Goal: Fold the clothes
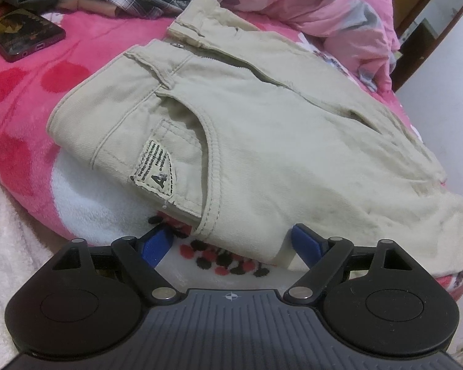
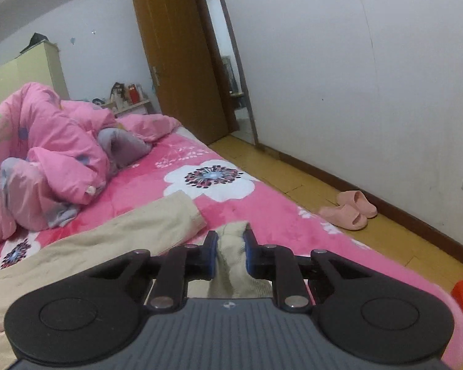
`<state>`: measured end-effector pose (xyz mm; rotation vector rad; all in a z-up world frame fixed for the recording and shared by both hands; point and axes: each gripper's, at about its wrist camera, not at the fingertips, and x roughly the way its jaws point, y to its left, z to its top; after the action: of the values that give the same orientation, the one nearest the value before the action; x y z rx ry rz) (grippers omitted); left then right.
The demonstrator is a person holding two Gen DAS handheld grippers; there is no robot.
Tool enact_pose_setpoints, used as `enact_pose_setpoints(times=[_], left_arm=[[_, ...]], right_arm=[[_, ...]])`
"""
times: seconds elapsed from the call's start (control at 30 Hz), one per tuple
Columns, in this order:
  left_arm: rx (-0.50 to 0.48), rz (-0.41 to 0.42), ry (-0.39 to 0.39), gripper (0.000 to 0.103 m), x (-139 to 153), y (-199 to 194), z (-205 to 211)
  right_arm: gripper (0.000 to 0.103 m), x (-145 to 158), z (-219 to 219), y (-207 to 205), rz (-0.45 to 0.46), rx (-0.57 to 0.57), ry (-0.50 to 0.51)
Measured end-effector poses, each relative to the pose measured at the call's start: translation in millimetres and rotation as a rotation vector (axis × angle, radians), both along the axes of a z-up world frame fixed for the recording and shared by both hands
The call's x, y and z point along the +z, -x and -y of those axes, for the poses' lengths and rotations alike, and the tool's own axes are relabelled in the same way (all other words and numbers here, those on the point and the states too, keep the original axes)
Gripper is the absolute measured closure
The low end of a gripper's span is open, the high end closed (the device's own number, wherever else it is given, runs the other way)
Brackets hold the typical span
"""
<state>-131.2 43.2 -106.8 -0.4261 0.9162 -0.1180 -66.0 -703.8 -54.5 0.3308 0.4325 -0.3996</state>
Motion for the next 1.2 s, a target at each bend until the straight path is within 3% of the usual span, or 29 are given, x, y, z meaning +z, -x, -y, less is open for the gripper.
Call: enact_pose_setpoints(times=[0.1, 0.2, 0.37, 0.43, 0.57, 0.63, 0.73, 0.8, 0.87, 0.97, 1.03, 1.13, 1.2], left_arm=[[0.002, -0.002, -0.006, 0.018, 0.6, -0.2, 1.0], [0.002, -0.005, -0.007, 0.018, 0.9, -1.3, 1.4], [-0.01, -0.006, -0.009, 0.016, -0.8, -3.0, 1.4], [-0.015, -0.006, -0.007, 0.015, -1.5, -3.5, 1.6], [-0.03, -0.002, -0.007, 0.013, -2.9, -3.9, 2.8], [-0.037, -0.001, -0.006, 0.013, -3.1, -3.9, 2.3], [-0.04, 0.002, 0.002, 0.013, -2.5, -2.7, 0.6], [-0.035, 0.01, 0.009, 0.013, -2.5, -0.7, 0.2], [-0.029, 0.018, 0.014, 0.014, -2.9, 1.1, 0.0], [-0.023, 0.025, 0.017, 0.015, -2.3, 3.4, -1.1], [-0.025, 0.026, 0.021, 0.016, -2.2, 3.8, -2.6], [-0.03, 0.026, 0.025, 0.016, -2.6, 2.6, -4.5], [-0.036, 0.027, 0.025, 0.016, -2.8, 2.1, -5.0]], right_arm=[[0.084, -27.0, 9.1, -25.8, -0.099, -0.089, 0.028], [0.084, -53.3, 37.1, -27.4, -0.185, -0.17, -0.1], [0.059, -40.6, 62.9, 58.6, 0.109, -0.311, -0.339], [0.058, -38.0, 63.0, 93.9, 0.17, -0.32, -0.436], [0.057, -67.7, 54.1, 137.1, 0.164, -0.28, -0.736], [0.057, -85.8, 45.7, 143.2, 0.171, -0.258, -0.809], [0.062, -80.5, 40.0, 125.2, 0.149, -0.217, -0.736], [0.072, -75.5, 35.3, 110.9, 0.116, -0.198, -0.675], [0.09, -67.4, 27.3, 97.4, 0.071, -0.199, -0.598], [0.093, -39.1, 0.1, 90.7, 0.05, -0.214, -0.402], [0.093, -19.2, -31.0, 97.6, 0.024, -0.228, -0.168], [0.086, -20.3, -58.6, 91.7, -0.124, -0.293, 0.118], [0.078, -37.4, -47.7, 91.5, -0.202, -0.378, 0.112]])
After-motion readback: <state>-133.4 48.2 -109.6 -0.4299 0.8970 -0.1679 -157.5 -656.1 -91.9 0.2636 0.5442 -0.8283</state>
